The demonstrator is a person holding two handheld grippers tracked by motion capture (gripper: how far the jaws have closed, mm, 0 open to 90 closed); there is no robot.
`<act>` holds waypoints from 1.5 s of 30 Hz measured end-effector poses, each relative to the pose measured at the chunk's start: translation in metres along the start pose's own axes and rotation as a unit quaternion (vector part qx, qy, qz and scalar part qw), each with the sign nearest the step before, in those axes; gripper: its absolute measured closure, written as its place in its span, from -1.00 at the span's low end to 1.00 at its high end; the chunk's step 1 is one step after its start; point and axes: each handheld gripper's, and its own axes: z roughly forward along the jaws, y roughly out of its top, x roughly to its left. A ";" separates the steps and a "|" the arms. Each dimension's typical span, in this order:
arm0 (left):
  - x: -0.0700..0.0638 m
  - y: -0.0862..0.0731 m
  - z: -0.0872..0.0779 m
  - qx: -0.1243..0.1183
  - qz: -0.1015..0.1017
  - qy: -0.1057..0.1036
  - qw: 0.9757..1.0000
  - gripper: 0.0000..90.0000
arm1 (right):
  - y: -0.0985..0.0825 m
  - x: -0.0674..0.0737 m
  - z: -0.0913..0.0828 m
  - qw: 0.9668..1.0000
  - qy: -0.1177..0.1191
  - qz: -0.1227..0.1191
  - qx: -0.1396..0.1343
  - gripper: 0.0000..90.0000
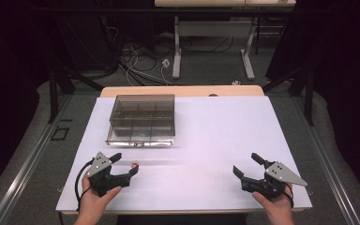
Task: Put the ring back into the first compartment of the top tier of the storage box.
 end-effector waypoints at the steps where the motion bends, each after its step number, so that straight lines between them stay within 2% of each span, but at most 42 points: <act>1: 0.000 0.000 0.001 0.002 -0.003 0.000 1.000 -0.62 | 0.000 0.000 0.000 1.000 0.000 -0.001 0.001 -0.67; 4: 0.002 -0.001 0.003 0.010 -0.010 0.003 1.000 -0.60 | -0.001 0.000 0.000 1.000 -0.002 0.001 0.003 -0.67; 7: 0.002 -0.001 0.005 0.017 -0.007 0.008 1.000 -0.57 | -0.002 -0.001 0.001 1.000 -0.007 0.008 0.001 -0.67; 12: 0.003 -0.003 0.012 0.042 -0.010 0.013 0.999 -0.48 | -0.002 -0.002 0.001 1.000 -0.005 0.008 0.005 -0.67; 15: 0.003 -0.004 0.015 0.051 -0.007 0.014 0.999 -0.39 | -0.002 -0.002 0.001 1.000 -0.005 0.009 0.006 -0.67; 16: 0.004 -0.004 0.018 0.059 0.000 0.018 0.998 -0.37 | -0.002 -0.002 0.001 1.000 -0.004 0.009 0.006 -0.67; 19: 0.006 -0.005 0.022 0.068 0.001 0.026 0.997 -0.35 | -0.002 -0.002 0.001 1.000 -0.004 0.010 0.007 -0.67; 32: 0.014 -0.007 0.039 0.094 0.002 0.032 0.995 -0.22 | -0.003 -0.002 0.001 1.000 0.000 0.010 0.009 -0.67; 35: 0.014 -0.007 0.042 0.102 -0.001 0.033 0.994 -0.22 | -0.003 -0.002 0.001 1.000 0.000 0.011 0.008 -0.67; 37: 0.015 -0.007 0.043 0.107 -0.004 0.030 0.994 -0.12 | -0.003 -0.002 0.001 1.000 0.000 0.011 0.008 -0.67; 38: 0.015 -0.008 0.045 0.114 -0.011 0.026 0.993 -0.10 | -0.003 -0.002 0.001 1.000 0.000 0.011 0.008 -0.67; 41: 0.016 -0.008 0.046 0.117 -0.015 0.028 0.993 -0.02 | -0.003 -0.002 0.001 1.000 0.002 0.008 0.008 -0.67; 43: 0.017 -0.008 0.046 0.121 -0.031 0.021 0.992 0.03 | -0.003 -0.002 0.001 1.000 0.002 0.008 0.008 -0.67; 45: 0.017 -0.008 0.046 0.123 -0.035 0.020 0.992 0.09 | -0.003 -0.002 0.001 1.000 0.003 0.008 0.008 -0.67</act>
